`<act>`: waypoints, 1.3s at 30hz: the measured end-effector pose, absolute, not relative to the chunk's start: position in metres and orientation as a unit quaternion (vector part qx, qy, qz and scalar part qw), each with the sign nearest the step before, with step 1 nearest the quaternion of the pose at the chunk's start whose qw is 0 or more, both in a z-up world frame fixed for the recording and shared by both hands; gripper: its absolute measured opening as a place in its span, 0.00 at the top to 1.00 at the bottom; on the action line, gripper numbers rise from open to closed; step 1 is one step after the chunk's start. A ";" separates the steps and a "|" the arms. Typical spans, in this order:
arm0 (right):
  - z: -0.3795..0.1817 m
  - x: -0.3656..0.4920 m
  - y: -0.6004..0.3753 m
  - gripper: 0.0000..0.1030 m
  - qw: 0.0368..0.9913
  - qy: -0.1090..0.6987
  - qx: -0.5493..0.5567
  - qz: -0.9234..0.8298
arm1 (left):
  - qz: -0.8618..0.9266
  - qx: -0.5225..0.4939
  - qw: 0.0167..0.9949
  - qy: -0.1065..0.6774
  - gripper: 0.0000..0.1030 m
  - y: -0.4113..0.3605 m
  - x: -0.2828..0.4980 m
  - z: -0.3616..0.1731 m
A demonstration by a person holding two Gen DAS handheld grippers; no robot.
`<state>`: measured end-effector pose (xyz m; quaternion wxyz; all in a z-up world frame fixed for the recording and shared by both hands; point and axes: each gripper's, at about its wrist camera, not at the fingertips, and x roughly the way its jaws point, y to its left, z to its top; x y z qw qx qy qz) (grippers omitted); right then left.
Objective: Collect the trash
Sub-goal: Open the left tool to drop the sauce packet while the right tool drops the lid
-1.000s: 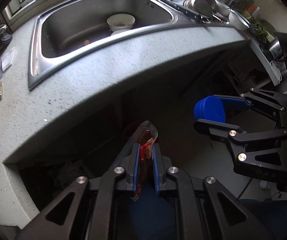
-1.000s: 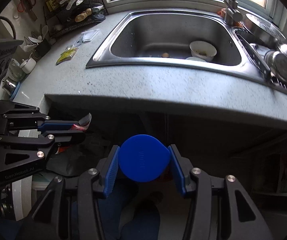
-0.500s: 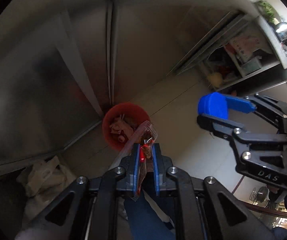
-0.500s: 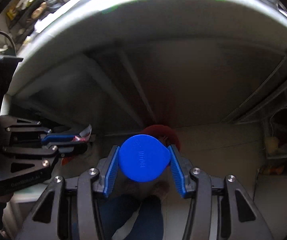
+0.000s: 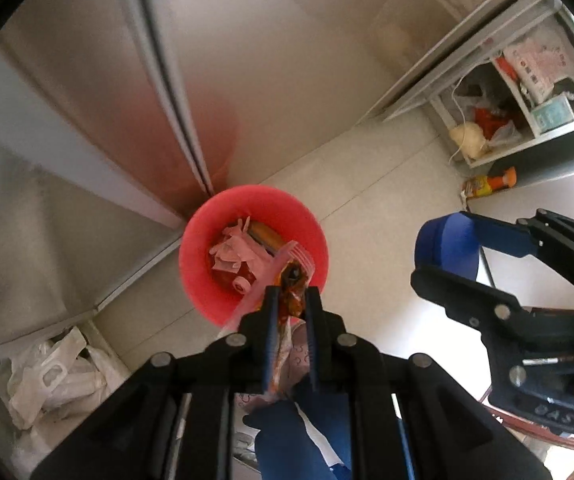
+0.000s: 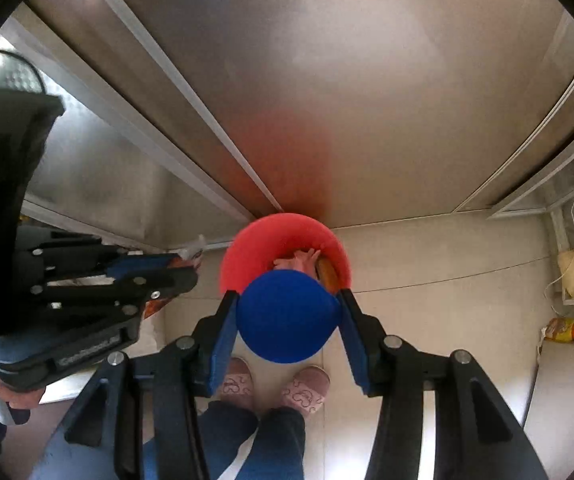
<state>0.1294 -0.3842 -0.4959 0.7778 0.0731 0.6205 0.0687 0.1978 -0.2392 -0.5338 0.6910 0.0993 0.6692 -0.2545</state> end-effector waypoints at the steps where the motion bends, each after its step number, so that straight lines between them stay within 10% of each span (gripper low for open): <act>1: -0.498 0.127 -0.388 0.55 0.776 0.621 0.081 0.068 | -0.249 0.109 0.692 0.668 0.88 -0.242 0.198 -0.535; 11: -0.493 0.130 -0.397 0.55 0.772 0.625 0.093 0.072 | -0.233 0.125 0.701 0.662 0.66 -0.242 0.203 -0.530; 16: -0.500 0.133 -0.395 0.55 0.767 0.630 0.093 0.076 | -0.224 0.132 0.708 0.656 0.24 -0.235 0.207 -0.538; 35: -0.516 0.148 -0.361 0.54 0.753 0.645 0.043 0.125 | -0.185 0.122 0.687 0.692 0.08 -0.168 0.179 -0.542; 39: -0.516 0.147 -0.354 0.22 0.754 0.644 0.041 0.122 | -0.162 0.112 0.691 0.696 0.00 -0.155 0.178 -0.541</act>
